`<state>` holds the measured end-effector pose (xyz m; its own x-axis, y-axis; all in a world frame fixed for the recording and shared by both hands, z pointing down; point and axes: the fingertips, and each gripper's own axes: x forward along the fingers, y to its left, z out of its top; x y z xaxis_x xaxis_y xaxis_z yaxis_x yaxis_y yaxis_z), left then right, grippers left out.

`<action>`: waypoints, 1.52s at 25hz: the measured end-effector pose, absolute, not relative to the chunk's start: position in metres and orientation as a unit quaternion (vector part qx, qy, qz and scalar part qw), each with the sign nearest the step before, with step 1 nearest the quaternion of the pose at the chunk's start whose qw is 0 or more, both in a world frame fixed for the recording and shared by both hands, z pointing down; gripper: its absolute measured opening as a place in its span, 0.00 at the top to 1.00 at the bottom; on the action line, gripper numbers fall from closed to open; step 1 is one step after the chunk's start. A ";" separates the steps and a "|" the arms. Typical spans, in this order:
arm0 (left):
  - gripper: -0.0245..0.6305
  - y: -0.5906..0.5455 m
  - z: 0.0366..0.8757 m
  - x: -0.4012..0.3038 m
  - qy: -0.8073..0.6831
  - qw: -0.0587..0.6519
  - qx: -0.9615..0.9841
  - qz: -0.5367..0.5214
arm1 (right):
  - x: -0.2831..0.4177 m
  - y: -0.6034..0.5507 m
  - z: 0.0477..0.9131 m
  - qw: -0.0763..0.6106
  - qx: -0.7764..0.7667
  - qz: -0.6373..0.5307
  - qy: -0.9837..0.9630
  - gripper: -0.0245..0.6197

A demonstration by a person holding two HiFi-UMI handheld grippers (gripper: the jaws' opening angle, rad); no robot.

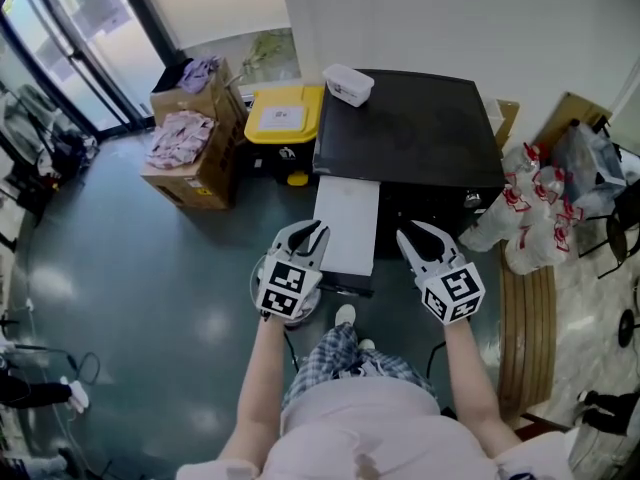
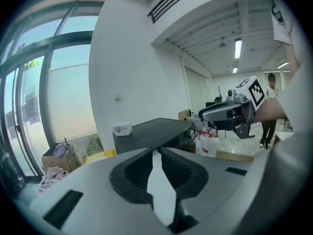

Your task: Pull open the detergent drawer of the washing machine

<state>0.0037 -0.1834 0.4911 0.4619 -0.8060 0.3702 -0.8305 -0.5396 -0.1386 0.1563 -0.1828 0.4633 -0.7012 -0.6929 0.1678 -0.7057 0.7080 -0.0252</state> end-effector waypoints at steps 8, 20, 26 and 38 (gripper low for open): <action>0.91 -0.184 0.460 0.004 -0.525 0.021 0.842 0.126 | 0.194 -0.186 0.431 0.018 0.473 0.013 -0.881 0.93; 0.92 -0.180 0.458 0.005 -0.531 0.023 0.839 0.113 | 0.215 -0.183 0.427 0.008 0.532 -0.017 -0.846 0.94; 0.92 -0.179 0.458 0.007 -0.530 0.025 0.840 0.111 | 0.218 -0.182 0.434 0.024 0.540 -0.015 -0.841 0.94; 0.92 -0.180 0.456 0.008 -0.529 0.023 0.841 0.115 | 0.226 -0.183 0.441 0.035 0.547 -0.006 -0.837 0.94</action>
